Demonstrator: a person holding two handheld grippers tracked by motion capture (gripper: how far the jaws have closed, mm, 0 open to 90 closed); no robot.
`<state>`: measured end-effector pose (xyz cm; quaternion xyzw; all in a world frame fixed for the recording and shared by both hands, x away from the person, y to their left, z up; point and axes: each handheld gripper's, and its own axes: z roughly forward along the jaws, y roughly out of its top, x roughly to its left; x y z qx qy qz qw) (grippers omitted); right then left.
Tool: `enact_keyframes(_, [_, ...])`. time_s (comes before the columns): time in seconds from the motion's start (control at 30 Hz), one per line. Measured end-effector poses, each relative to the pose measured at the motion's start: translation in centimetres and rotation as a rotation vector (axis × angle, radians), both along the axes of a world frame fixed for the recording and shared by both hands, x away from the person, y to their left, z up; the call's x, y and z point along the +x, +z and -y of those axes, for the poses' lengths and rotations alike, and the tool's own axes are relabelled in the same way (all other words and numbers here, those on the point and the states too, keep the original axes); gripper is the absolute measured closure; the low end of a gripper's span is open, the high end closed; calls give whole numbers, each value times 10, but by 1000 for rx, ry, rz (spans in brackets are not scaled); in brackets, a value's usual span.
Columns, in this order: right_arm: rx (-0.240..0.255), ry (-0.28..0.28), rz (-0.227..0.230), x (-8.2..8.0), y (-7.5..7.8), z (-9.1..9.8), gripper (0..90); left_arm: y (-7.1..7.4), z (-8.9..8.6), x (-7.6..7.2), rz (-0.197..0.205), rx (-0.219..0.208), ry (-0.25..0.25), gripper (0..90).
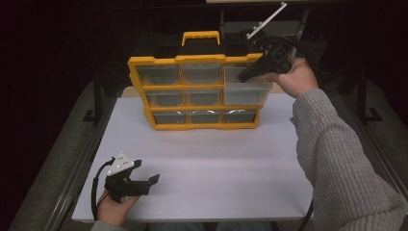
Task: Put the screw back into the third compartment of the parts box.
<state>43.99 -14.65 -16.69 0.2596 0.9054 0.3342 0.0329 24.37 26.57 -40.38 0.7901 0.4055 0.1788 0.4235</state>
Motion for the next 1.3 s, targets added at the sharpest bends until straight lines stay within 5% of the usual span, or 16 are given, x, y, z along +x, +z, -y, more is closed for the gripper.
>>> enact_keyframes(0.3, [45, -18, 33, -9, 8, 17, 746, 0, 0, 0, -1, 0, 0, 146])
enact_keyframes(0.87, [99, -32, 92, -55, 27, 62, 660, 1, 1, -1, -5, 7, 0, 145])
enact_keyframes(0.97, [112, -33, 100, -63, 26, 70, 641, 1, 0, -1, -4, 28, -14, 146])
enact_keyframes(1.3, [170, -47, 90, -85, 2, 89, 552, 1, 1, -1, 4, 5, -6, 146])
